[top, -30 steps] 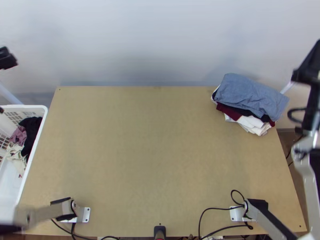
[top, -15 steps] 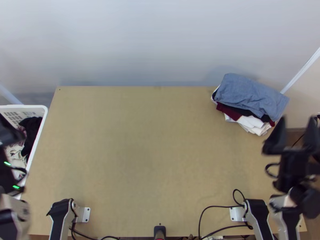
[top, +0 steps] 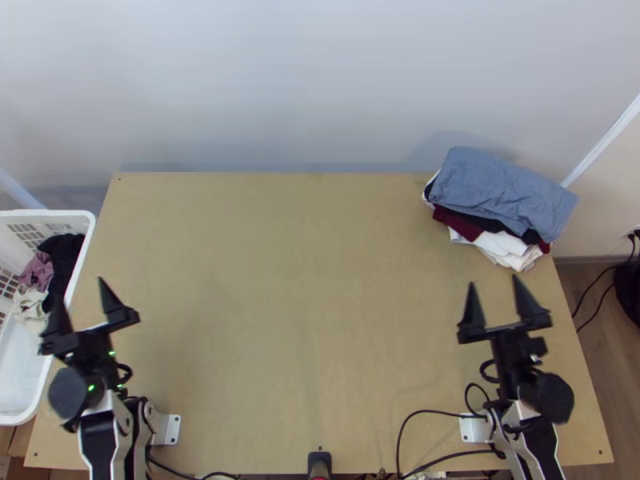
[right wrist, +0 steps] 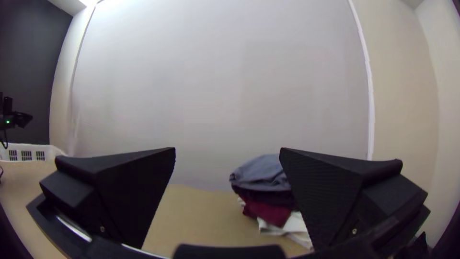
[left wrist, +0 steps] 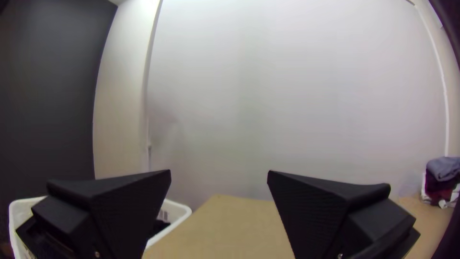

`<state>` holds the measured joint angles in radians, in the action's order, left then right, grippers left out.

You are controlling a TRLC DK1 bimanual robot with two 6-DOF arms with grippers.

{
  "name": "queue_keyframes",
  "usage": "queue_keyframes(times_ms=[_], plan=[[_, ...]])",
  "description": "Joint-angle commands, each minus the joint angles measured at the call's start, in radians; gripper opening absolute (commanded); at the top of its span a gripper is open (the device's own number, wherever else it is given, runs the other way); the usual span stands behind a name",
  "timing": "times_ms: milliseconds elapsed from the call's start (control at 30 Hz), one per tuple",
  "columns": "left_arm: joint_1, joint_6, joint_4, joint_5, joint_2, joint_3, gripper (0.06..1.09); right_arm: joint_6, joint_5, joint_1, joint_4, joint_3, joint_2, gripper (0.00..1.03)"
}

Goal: Fold the t-shirt

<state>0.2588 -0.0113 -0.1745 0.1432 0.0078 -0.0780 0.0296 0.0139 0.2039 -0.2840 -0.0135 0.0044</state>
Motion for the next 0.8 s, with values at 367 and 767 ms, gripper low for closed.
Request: queue_keyframes(times_ms=[367,767], plan=[[0.025,0.034,0.148,-0.014,-0.008,0.078,1.04,0.001,0.009,-0.035,0.301,0.003,-0.004,0.98],[0.025,0.034,0.148,-0.016,-0.008,0.078,1.04,0.001,0.009,-0.035,0.301,0.003,-0.006,0.98]])
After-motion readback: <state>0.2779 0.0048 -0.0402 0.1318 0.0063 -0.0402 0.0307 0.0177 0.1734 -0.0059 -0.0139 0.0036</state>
